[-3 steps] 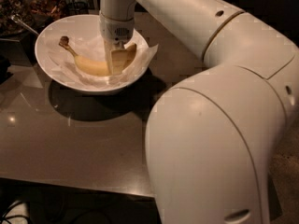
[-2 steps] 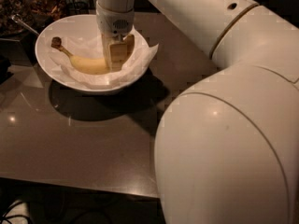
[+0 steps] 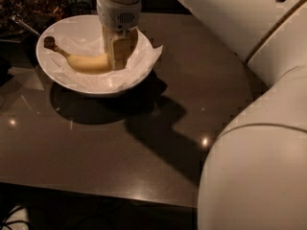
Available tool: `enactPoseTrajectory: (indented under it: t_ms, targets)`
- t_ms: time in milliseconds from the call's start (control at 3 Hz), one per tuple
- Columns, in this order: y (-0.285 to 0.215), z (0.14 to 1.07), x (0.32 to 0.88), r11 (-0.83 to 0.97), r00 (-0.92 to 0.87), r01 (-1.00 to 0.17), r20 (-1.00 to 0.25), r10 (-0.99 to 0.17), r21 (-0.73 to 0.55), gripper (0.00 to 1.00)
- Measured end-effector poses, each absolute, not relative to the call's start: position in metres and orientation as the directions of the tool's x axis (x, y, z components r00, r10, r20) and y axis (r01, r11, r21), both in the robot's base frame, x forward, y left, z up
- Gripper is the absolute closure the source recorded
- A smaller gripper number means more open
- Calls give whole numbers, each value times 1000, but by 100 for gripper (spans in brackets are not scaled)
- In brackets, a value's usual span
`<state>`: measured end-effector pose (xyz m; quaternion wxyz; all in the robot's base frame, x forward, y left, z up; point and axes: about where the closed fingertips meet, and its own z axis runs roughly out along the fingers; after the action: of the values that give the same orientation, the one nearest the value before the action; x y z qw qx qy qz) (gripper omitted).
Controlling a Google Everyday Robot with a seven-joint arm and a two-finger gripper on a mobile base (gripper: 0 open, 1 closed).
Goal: Pick banana from white bowl
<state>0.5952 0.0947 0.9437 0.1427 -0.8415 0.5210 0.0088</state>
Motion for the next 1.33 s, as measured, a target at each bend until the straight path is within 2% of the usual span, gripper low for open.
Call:
enactPoseTrajectory:
  t_ms: [1333]
  targets:
    - [56,958,507,-267,347,-926,-329,-878,-266,100]
